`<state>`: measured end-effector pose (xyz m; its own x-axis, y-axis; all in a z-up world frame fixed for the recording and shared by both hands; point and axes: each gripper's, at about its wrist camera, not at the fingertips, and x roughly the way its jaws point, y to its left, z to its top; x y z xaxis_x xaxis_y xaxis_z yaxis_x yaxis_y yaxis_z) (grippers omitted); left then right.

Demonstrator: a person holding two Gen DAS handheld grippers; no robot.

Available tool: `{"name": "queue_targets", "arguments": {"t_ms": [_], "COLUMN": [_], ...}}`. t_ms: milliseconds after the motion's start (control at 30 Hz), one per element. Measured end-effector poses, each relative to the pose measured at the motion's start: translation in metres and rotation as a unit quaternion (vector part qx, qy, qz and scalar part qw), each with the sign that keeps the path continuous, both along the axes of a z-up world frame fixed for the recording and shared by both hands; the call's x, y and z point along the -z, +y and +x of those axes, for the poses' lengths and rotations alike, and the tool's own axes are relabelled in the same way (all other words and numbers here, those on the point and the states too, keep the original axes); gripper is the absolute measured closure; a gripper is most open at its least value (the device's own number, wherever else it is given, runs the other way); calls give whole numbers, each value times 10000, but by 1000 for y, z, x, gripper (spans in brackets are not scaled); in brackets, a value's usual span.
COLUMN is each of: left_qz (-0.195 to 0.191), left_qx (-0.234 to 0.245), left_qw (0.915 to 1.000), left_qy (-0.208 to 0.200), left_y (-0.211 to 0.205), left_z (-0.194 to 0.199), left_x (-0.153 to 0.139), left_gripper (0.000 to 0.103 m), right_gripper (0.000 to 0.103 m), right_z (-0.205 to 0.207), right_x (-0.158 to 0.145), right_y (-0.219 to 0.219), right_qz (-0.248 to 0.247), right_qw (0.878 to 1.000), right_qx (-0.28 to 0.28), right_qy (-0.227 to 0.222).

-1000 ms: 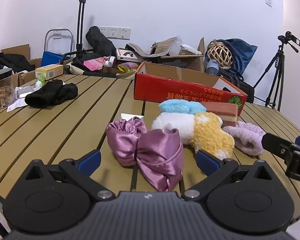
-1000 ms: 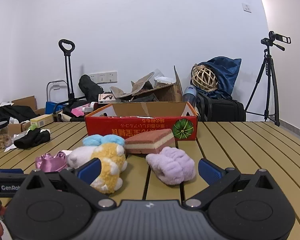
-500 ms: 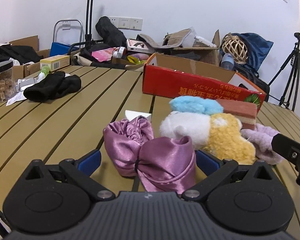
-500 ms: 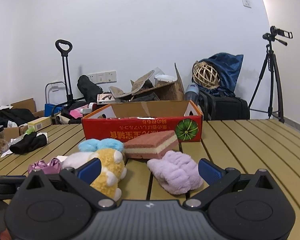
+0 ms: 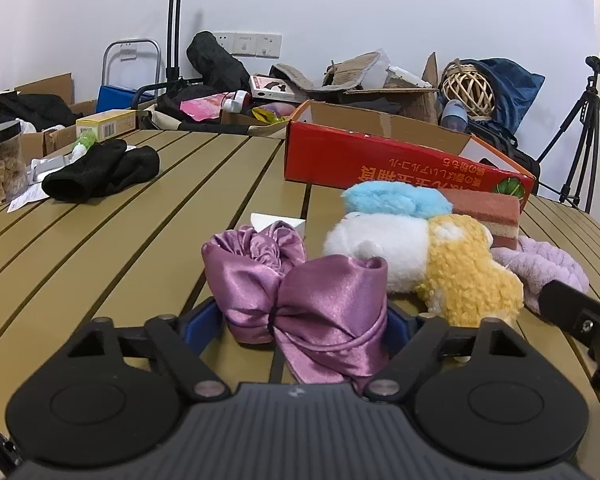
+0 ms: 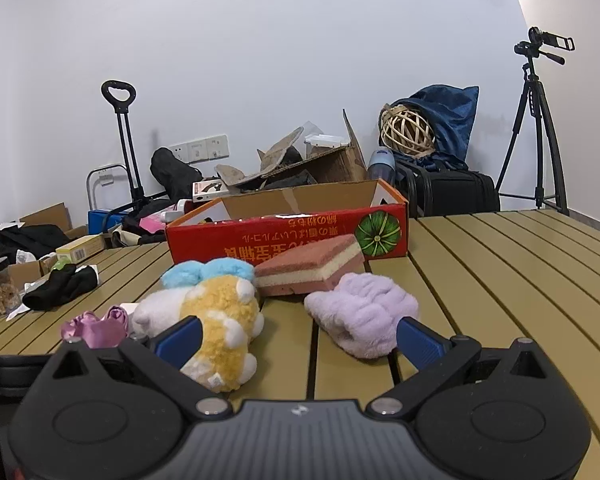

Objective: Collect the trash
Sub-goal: 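Reach the left tool to the pink satin bow while the right tool approaches the plush toy, then close the left tool on the pink satin bow while the right tool grasps the yellow-white plush toy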

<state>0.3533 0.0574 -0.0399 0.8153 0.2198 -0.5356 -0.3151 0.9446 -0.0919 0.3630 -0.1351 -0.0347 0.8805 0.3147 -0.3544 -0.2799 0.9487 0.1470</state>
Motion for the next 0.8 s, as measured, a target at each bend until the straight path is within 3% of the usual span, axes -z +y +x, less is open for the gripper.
{"name": "queue_targets", "arguments": {"t_ms": [133,300,800], "left_qz": [9,75,191], "left_qx": [78,65,-221], "left_qw": [10000,9999,9986], "left_qy": [-16,-93,-437], "left_y": [2,5,28], "left_z": [-2,-8,-34], "left_x": [0,-1,-18], "left_gripper": [36,44,44], "right_gripper": [0,0,0], "right_z": [0,-1,3], "right_x": [2,3,3], "right_y": [4,9,30], "right_qz": [-12,-11,-93], "right_qw": [10000,10000,9997], "right_qx": [-23,-54,-208], "right_qy": [17,21,58]}}
